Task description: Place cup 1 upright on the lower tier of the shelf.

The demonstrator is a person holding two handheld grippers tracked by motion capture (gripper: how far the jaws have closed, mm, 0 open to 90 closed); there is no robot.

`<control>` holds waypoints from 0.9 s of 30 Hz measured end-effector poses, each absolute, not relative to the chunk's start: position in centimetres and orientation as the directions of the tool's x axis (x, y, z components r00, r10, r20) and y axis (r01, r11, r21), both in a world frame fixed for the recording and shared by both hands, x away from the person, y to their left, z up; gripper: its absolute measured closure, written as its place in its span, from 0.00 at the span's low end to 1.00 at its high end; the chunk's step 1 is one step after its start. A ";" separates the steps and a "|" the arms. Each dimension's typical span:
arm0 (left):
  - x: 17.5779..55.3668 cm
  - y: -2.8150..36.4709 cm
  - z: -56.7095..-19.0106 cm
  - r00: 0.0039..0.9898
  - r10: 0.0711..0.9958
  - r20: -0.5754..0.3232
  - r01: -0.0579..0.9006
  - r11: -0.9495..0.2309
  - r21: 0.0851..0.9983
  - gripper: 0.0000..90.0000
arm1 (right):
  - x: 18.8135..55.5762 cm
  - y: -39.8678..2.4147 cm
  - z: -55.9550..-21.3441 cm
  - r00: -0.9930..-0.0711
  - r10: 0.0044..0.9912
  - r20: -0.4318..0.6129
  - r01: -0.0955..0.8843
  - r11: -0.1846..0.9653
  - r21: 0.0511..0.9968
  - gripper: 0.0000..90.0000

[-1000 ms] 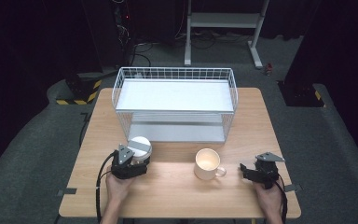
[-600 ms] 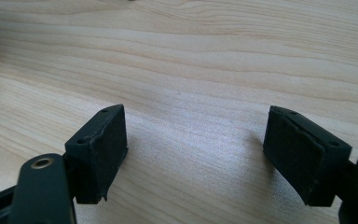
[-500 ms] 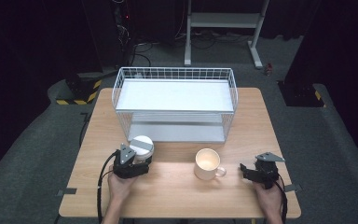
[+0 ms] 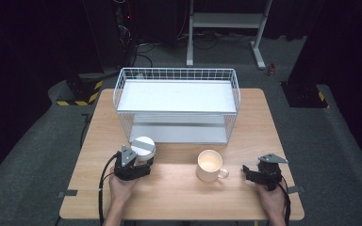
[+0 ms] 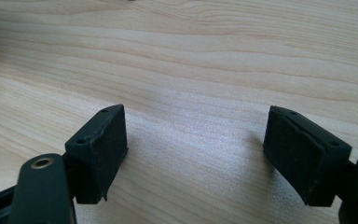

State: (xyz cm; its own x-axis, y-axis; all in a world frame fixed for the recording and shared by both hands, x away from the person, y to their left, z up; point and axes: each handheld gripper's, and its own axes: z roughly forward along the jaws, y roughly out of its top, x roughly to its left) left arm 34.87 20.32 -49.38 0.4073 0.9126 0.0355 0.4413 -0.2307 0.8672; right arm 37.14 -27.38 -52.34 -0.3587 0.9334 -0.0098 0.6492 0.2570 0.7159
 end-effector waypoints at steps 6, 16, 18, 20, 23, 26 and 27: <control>35.0 20.1 -49.3 0.411 0.911 0.035 0.432 -0.229 0.872 0.21 | 37.1 -27.4 -52.3 -0.360 0.933 -0.011 0.648 0.258 0.716 0.24; 35.3 20.1 -49.0 0.406 0.913 0.024 0.421 -0.210 0.882 0.21 | 37.1 -27.4 -52.3 -0.359 0.933 -0.010 0.649 0.257 0.716 0.24; 35.6 20.1 -49.0 0.405 0.914 0.010 0.426 -0.198 0.883 0.21 | 37.1 -27.4 -52.3 -0.359 0.933 -0.010 0.649 0.257 0.716 0.24; 35.8 20.0 -48.9 0.406 0.914 0.011 0.425 -0.199 0.883 0.21 | 37.1 -27.4 -52.3 -0.360 0.933 -0.011 0.648 0.258 0.716 0.24; 36.0 19.9 -48.8 0.409 0.912 0.011 0.424 -0.201 0.883 0.21 | 37.1 -27.4 -52.3 -0.360 0.933 -0.011 0.648 0.258 0.716 0.24; 36.5 19.6 -48.5 0.413 0.911 0.016 0.422 -0.206 0.883 0.21 | 37.1 -27.4 -52.3 -0.360 0.933 -0.011 0.648 0.258 0.716 0.24; 36.6 19.6 -48.4 0.412 0.911 0.014 0.419 -0.203 0.885 0.21 | 37.1 -27.4 -52.3 -0.360 0.933 -0.011 0.648 0.259 0.716 0.24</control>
State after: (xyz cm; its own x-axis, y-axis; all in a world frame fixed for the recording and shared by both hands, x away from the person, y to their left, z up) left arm 36.61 19.61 -48.44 0.4123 0.9109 0.0144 0.4187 -0.2035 0.8851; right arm 37.15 -27.39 -52.35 -0.3598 0.9330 -0.0111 0.6482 0.2585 0.7162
